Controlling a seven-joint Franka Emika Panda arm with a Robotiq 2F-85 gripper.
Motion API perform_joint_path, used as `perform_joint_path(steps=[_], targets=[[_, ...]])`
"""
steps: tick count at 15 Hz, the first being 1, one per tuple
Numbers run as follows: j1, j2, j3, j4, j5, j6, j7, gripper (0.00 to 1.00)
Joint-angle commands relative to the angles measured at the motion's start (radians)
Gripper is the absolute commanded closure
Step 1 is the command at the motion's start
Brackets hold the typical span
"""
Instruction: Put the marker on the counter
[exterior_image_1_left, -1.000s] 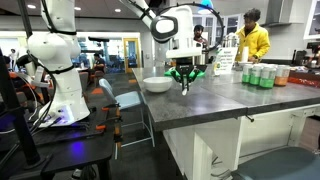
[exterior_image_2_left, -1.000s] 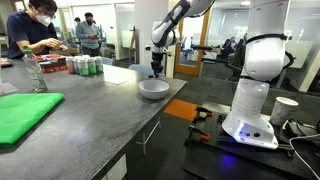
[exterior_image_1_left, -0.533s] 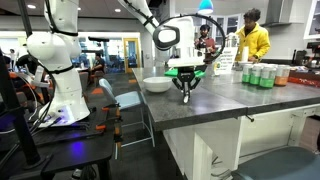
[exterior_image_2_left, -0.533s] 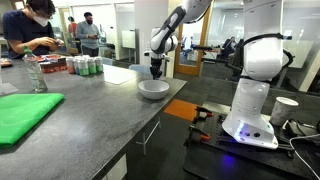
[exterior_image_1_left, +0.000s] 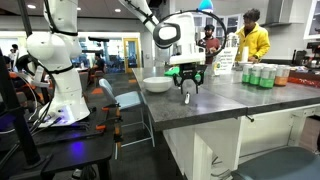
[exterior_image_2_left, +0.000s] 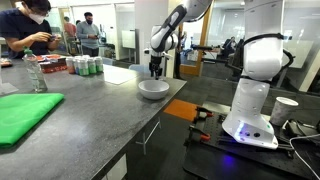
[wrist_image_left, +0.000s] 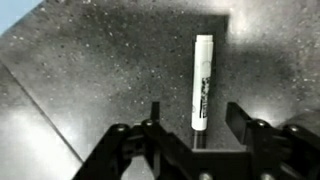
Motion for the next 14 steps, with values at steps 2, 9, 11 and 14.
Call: perform_joint_path(steps=[2, 9, 11, 14], targets=[[-0.001, -0.135, 0.007, -0.038, -0.059, -0.118, 0.033, 0.0], [0.077, -0.37, 0.011, 0.007, -0.114, -0.505, 0.101, 0.0], [0.104, -0.415, 0.016, 0.014, -0.119, -0.562, 0.112, 0.0], [0.132, -0.456, 0.017, 0.011, -0.12, -0.565, 0.122, 0.0]])
